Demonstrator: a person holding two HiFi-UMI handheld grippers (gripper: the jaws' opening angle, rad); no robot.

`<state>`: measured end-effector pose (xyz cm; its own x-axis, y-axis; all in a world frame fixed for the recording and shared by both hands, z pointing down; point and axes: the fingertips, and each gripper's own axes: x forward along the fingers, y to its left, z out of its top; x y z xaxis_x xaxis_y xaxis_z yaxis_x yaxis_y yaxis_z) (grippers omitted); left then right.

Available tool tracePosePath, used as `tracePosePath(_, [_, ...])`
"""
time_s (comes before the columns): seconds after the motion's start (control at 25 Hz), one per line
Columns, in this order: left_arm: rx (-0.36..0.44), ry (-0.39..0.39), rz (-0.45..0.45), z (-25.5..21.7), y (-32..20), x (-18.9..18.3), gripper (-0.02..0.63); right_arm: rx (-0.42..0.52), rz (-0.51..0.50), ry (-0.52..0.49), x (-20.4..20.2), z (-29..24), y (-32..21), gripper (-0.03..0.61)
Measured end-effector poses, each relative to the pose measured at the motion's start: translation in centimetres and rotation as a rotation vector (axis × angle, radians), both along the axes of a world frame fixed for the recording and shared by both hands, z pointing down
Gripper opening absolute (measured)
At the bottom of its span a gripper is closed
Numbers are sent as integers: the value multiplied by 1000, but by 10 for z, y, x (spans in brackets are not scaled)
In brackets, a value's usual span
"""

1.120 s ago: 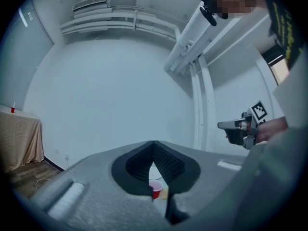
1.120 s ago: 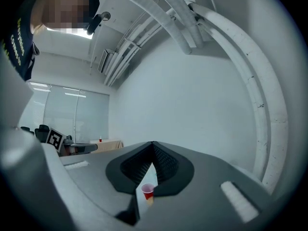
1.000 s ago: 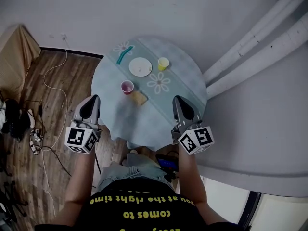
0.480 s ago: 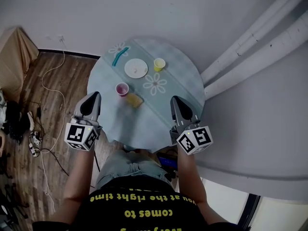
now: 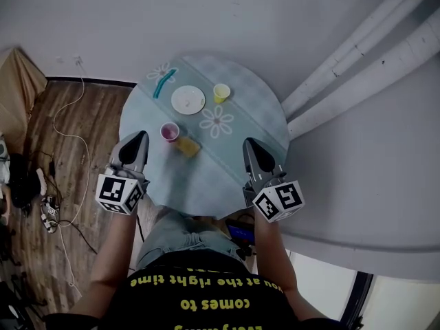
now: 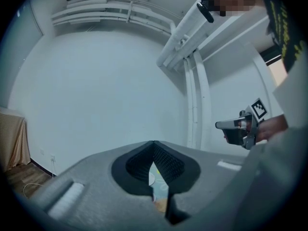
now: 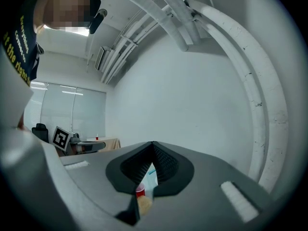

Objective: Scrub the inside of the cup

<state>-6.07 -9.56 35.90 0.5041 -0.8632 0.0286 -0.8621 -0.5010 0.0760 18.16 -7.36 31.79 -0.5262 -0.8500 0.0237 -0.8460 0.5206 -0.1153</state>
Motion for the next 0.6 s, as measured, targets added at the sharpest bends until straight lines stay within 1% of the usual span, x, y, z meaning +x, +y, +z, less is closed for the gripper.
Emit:
tracePosePath(0.44, [-1,-2,54,-3,-45,-22,2,-6,53,-12,-27,-3,-32,6])
tracePosePath(0.6, [37,6,65,-11,-61,-30,2,-9,51,-11,-41,-7,-44,6])
